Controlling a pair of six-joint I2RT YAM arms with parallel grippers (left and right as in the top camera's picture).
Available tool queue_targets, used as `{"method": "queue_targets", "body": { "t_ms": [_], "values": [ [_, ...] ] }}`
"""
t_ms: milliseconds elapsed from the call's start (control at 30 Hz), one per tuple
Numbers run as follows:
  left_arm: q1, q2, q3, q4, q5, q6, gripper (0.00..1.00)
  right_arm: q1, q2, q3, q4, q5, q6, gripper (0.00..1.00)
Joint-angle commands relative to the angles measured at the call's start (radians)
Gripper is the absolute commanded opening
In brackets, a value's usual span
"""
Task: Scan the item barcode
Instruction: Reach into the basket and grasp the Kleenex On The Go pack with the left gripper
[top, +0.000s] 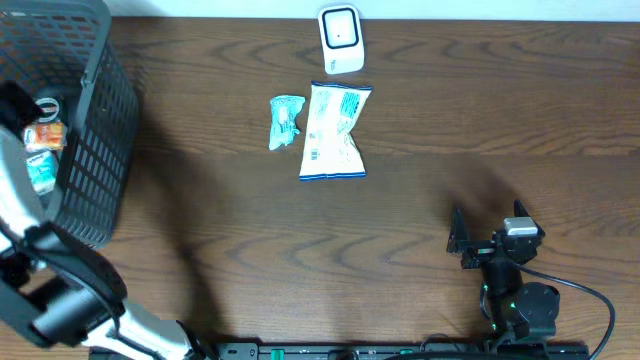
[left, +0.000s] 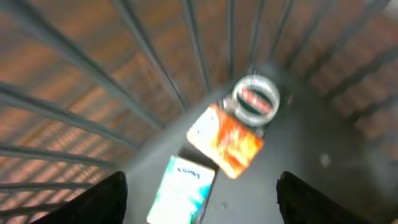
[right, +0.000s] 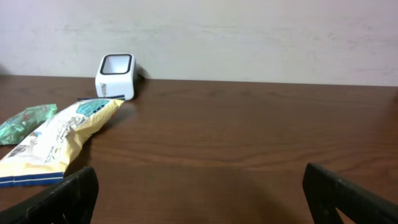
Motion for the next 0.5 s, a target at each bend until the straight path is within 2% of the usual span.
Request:
{"method": "queue_targets", "body": {
  "t_ms": [0, 67, 233, 467],
  "values": [
    [-0.004, 0.107, 0.008, -0.037, -0.063, 0.049, 0.78, 0.01, -0.005, -0.002, -0.004, 0.001, -0.007, 0.99],
    [-0.004, 0.151, 0.008, -0.052, -0.119, 0.056, 0.8, 0.01, -0.005, -0.002, -0.004, 0.001, -0.007, 0.99],
    [-0.006, 0.265, 0.005, -0.067, -0.121, 0.094, 0.8, 0.01, -0.005, -0.002, -0.004, 0.001, -0.007, 0.99],
    [-0.006, 0.336, 0.0, -0.08, -0.122, 0.128, 0.79, 0.01, -0.005, -0.002, -0.004, 0.001, -0.007, 0.99]
  ]
}}
